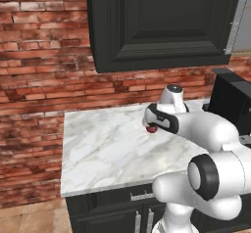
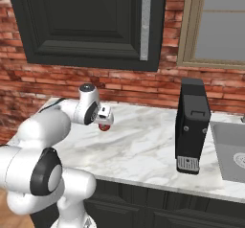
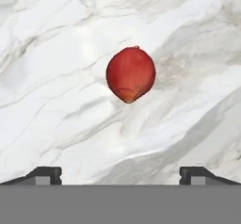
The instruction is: Place the onion in the correct fridge rack based on whether it is a fruit or vegetable. Finally, close the fridge door.
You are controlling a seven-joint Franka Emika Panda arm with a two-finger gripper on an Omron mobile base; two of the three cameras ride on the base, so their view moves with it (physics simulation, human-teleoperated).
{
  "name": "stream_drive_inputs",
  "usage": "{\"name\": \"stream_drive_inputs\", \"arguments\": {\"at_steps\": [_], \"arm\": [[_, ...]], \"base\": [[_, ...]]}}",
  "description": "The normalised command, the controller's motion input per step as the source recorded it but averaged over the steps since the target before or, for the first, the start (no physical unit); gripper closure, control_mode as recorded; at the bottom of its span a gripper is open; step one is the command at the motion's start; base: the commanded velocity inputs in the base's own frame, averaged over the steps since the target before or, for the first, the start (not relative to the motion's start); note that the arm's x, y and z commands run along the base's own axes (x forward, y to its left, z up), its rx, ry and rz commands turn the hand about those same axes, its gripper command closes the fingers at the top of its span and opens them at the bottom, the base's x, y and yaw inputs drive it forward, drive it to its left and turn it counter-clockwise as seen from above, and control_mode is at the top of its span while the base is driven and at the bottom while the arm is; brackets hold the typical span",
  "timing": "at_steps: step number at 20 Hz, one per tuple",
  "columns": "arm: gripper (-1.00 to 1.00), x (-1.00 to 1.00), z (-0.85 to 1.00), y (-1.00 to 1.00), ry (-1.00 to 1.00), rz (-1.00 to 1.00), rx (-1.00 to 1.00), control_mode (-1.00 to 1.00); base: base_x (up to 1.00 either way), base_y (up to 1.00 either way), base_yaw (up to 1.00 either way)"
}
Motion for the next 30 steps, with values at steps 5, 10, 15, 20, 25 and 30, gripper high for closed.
{"name": "stream_drive_inputs", "arguments": {"at_steps": [5, 10, 15, 20, 25, 30], "arm": [[-1.00, 0.31, -0.30, -0.01, 0.00, 0.00, 0.00, -1.00], [-1.00, 0.29, -0.36, -0.05, 0.00, 0.00, 0.00, -1.00], [-1.00, 0.30, -0.33, -0.08, 0.00, 0.00, 0.00, -1.00], [-1.00, 0.38, -0.22, 0.00, 0.00, 0.00, 0.00, -1.00], [-1.00, 0.38, -0.21, 0.00, 0.00, 0.00, 0.00, -1.00], [-1.00, 0.34, -0.22, 0.00, 0.00, 0.00, 0.00, -1.00]], "base": [[0.00, 0.00, 0.00], [0.00, 0.00, 0.00], [0.00, 0.00, 0.00], [0.00, 0.00, 0.00], [0.00, 0.00, 0.00], [0.00, 0.00, 0.00]]}}
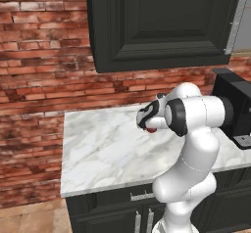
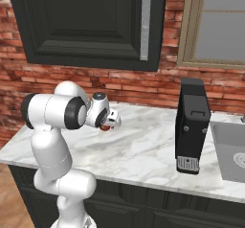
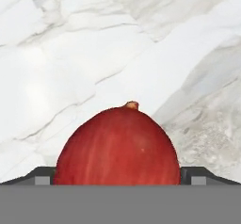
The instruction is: Place the onion in the correct fridge rack based on whether it is a fruit or vegetable. Finally, close the fridge door.
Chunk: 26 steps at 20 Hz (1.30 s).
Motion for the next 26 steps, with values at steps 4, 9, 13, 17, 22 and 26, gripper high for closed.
{"name": "stream_drive_inputs", "arguments": {"at_steps": [4, 9, 13, 17, 22, 26], "arm": [[1.00, 0.25, -0.30, 0.00, 0.00, 0.00, 0.00, -1.00], [1.00, 0.05, -0.34, 0.00, 0.00, 0.00, 0.00, -1.00], [1.00, 0.00, -0.11, 0.00, 0.00, 0.00, 0.00, -1.00], [1.00, -0.11, -0.25, 0.02, 0.00, 0.00, 0.00, -1.00], [1.00, -0.43, 0.15, 0.00, -0.07, 0.00, 0.00, -1.00], [1.00, -0.67, 0.66, 0.00, -0.07, 0.00, -0.01, -1.00]], "base": [[0.00, 0.00, 0.00], [0.00, 0.00, 0.00], [0.00, 0.00, 0.00], [0.00, 0.00, 0.00], [0.00, 0.00, 0.00], [0.00, 0.00, 0.00]]}}
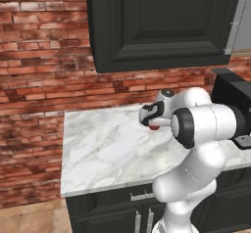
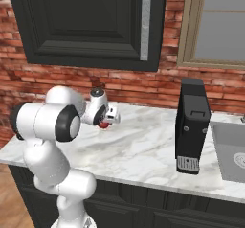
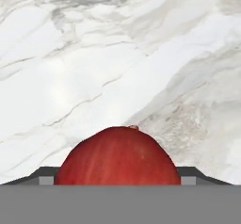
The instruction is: Place the onion in the correct fridge rack based on whether it is a fruit or vegetable. Finally, close the fridge door.
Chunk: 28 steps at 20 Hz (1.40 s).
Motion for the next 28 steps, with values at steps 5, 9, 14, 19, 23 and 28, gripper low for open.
{"name": "stream_drive_inputs", "arguments": {"at_steps": [5, 9, 14, 19, 23, 28], "arm": [[1.00, -0.74, 1.00, -0.15, -0.20, -0.03, 0.00, -1.00], [1.00, -0.72, 1.00, -0.09, -0.22, 0.00, 0.00, -1.00], [1.00, -0.71, 1.00, 0.00, -0.09, 0.00, 0.00, -1.00], [1.00, -0.51, 0.97, 0.00, 0.04, 0.00, -0.03, -1.00], [1.00, -0.46, 0.99, 0.00, 0.01, 0.00, -0.04, -1.00], [1.00, -0.41, 0.76, 0.01, -0.01, 0.00, -0.04, -1.00]], "base": [[0.00, 0.00, 0.00], [0.00, 0.00, 0.00], [0.00, 0.00, 0.00], [0.00, 0.00, 0.00], [0.00, 0.00, 0.00], [0.00, 0.00, 0.00]]}}
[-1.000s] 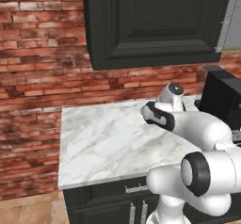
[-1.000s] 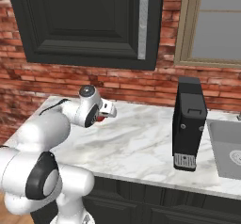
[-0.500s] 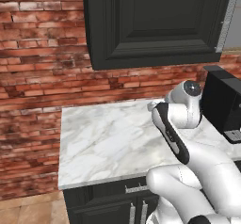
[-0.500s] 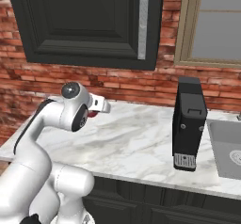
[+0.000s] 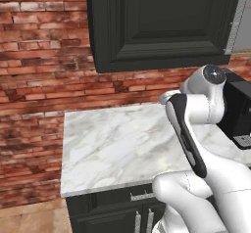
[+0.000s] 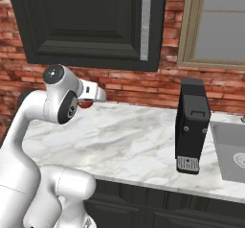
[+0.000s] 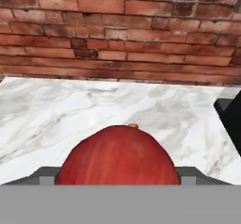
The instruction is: Place the onion in the correct fridge rack based on whether it is a fruit or vegetable. Finally, close the fridge door.
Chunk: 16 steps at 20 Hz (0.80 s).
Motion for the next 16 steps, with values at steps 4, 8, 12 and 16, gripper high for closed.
{"name": "stream_drive_inputs", "arguments": {"at_steps": [4, 8, 12, 16], "arm": [[1.00, -0.33, 0.34, 0.00, -0.02, 0.00, -0.02, -1.00], [1.00, -0.12, 0.03, 0.00, -0.01, 0.00, -0.01, 1.00], [1.00, 0.00, 0.00, 0.00, 0.00, 0.00, 0.00, 1.00], [1.00, 0.00, 0.00, 0.00, 0.00, 0.00, 0.00, 1.00]], "base": [[0.00, 0.00, 0.00], [-0.54, 0.00, 0.01], [-0.93, 0.01, 0.07], [-0.74, 0.00, 0.23]]}}
